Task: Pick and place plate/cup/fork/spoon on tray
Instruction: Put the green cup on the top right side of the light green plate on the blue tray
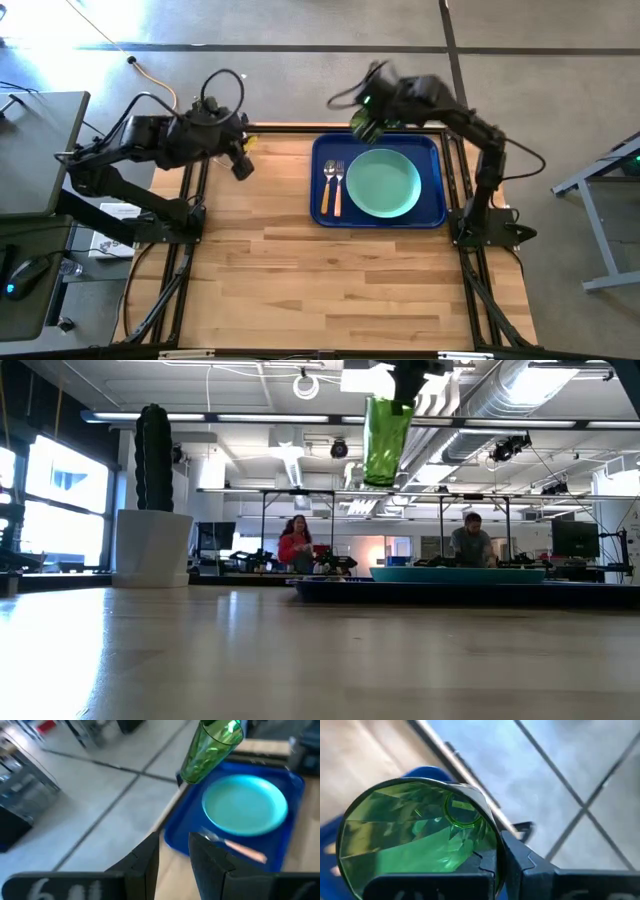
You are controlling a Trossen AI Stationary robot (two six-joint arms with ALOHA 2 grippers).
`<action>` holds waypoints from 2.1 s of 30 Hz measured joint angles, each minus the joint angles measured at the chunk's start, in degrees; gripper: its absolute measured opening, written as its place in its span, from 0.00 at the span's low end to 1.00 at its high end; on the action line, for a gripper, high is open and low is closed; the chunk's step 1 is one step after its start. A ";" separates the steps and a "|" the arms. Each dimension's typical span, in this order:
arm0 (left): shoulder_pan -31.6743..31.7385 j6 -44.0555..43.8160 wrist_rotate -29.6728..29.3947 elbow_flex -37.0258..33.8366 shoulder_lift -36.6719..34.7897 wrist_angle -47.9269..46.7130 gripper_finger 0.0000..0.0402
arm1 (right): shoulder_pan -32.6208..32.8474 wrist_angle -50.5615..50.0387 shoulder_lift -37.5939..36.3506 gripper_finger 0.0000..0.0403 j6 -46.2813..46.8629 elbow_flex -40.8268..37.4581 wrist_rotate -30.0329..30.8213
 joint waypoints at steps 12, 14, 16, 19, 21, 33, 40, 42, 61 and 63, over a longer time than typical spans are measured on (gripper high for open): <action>10.73 9.89 -0.18 0.00 1.42 14.96 0.24 | -26.18 -0.25 -3.83 0.00 -17.90 0.00 -16.23; 12.39 9.92 -0.16 0.00 1.72 15.91 0.24 | -30.65 -0.42 -3.80 0.00 -18.60 0.00 -20.44; 13.80 9.92 -0.18 0.00 2.09 16.49 0.24 | -34.42 -0.46 -3.71 0.00 -18.20 0.00 -23.77; 15.84 9.90 -0.14 0.00 2.63 16.37 0.24 | -38.78 -0.45 -3.65 0.00 -16.02 0.00 -26.77; 16.93 9.55 -0.16 0.00 2.92 16.43 0.24 | -40.72 -0.45 -3.65 0.00 -14.29 0.00 -27.68; 21.32 9.90 -0.09 0.00 6.03 16.28 0.24 | -42.13 -0.30 -4.91 0.00 -9.57 -5.91 -25.99; 23.41 10.13 -0.11 0.00 6.21 16.57 0.24 | -42.15 3.44 -10.59 0.00 -6.42 -24.10 -23.17; 23.96 10.84 -0.10 0.00 6.20 16.81 0.24 | -42.28 5.09 -12.19 0.00 -5.29 -28.68 -23.00; 26.81 13.09 2.14 0.00 6.17 17.42 0.24 | -40.68 16.07 -18.16 0.00 -2.57 -46.63 -21.19; 26.81 13.48 2.14 0.00 6.17 17.44 0.24 | -41.02 16.15 -18.07 0.00 -4.69 -47.03 -21.53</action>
